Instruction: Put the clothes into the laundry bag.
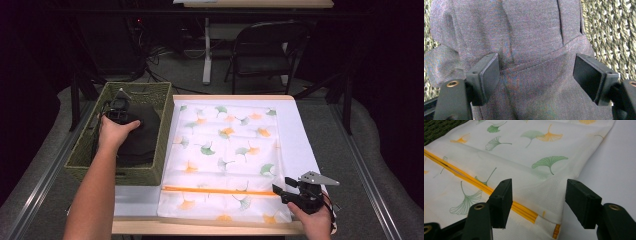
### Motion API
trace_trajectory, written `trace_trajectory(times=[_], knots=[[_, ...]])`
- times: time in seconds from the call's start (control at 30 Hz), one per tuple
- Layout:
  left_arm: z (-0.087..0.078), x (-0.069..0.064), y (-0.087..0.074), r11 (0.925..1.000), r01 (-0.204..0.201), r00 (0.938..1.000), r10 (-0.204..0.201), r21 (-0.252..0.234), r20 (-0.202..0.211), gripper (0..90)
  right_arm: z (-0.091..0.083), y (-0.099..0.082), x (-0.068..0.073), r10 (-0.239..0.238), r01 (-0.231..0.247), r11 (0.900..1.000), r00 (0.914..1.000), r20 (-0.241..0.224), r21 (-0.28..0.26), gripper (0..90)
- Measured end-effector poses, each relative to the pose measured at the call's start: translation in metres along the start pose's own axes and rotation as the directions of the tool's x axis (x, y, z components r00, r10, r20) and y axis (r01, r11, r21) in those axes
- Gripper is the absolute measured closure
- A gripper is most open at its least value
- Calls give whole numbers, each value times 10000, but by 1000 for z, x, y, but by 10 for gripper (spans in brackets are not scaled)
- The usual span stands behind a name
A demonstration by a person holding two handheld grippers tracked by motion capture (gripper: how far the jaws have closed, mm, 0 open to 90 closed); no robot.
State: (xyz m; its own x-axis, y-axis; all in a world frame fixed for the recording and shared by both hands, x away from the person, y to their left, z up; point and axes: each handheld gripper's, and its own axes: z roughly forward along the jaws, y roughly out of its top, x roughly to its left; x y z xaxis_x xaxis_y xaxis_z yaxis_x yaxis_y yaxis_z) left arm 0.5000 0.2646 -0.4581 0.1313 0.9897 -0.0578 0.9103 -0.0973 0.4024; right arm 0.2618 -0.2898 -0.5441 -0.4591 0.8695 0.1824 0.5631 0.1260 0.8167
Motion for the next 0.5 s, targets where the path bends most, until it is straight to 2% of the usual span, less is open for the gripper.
trace_trajectory(times=[0.13, 0.17, 0.5], knots=[[0, 0, 0, 10000, 0, 10000, 0, 0, 0, 217, 0, 0, 0, 0, 0, 10000, 10000, 0, 0, 383], [1, -1, 0, 10000, -86, 9999, 86, -5, -122, 217, 0, 0, 0, 0, 0, 10000, 10000, 0, 0, 383], [2, -3, -1, 9999, -158, 9995, 158, -1, -256, 217, 6, -3, -3, 244, -231, 9990, 9991, -354, 371, 380]])
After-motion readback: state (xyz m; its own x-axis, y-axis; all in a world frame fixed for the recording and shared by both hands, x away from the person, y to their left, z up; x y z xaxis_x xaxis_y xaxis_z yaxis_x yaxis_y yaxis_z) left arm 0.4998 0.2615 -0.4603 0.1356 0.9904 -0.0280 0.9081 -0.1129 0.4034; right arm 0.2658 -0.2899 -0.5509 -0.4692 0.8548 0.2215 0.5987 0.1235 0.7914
